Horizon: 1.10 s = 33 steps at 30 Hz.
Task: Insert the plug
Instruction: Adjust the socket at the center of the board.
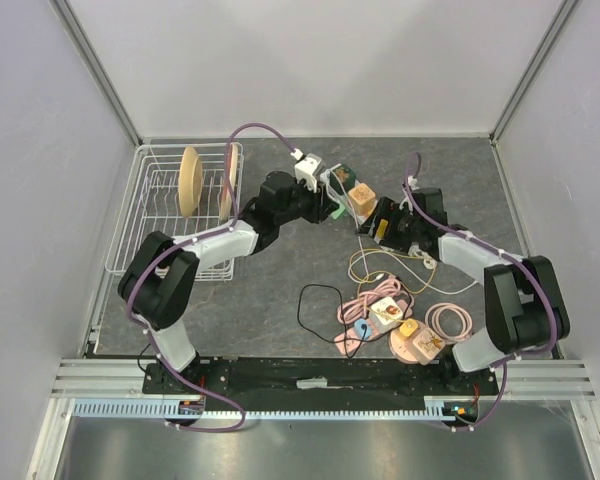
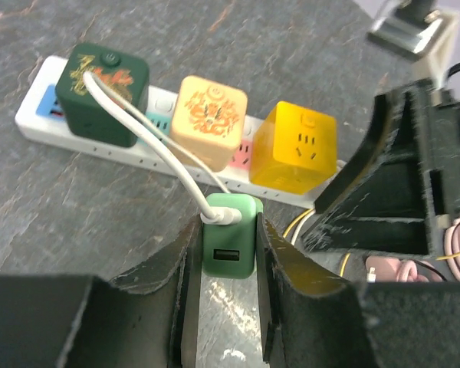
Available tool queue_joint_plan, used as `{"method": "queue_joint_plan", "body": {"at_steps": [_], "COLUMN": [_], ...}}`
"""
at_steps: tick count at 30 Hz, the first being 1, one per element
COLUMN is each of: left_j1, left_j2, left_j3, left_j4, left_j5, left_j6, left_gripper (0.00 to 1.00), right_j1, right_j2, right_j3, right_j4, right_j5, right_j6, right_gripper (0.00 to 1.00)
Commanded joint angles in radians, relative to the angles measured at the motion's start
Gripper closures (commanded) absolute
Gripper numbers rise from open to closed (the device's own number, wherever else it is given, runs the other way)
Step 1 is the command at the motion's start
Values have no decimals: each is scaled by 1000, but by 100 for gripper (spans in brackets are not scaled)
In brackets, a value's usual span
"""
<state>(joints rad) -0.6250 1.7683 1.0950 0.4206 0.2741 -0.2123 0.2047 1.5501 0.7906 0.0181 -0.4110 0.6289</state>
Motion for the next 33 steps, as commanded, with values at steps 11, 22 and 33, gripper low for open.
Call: {"method": "queue_joint_plan", "body": {"at_steps": [11,22,33], "left_j1": [-4,-2,-2], "left_j2": [-155,-187,-187], "left_j3": [38,83,175], "left_j4": [-233,-338,-485], "left_j5": [-257,-300,-412], "left_j6": [-357,-406,-397], "left_gripper": [98,98,98], "right_j1": [-266,-248,45], "right_j2": [-99,96,48], "right_j3": [6,-50,-128], "right_j4": [63,355,395], "right_j5": [217,-1,-3], "right_j6": [64,86,216], "right_gripper": [3,12,23]}}
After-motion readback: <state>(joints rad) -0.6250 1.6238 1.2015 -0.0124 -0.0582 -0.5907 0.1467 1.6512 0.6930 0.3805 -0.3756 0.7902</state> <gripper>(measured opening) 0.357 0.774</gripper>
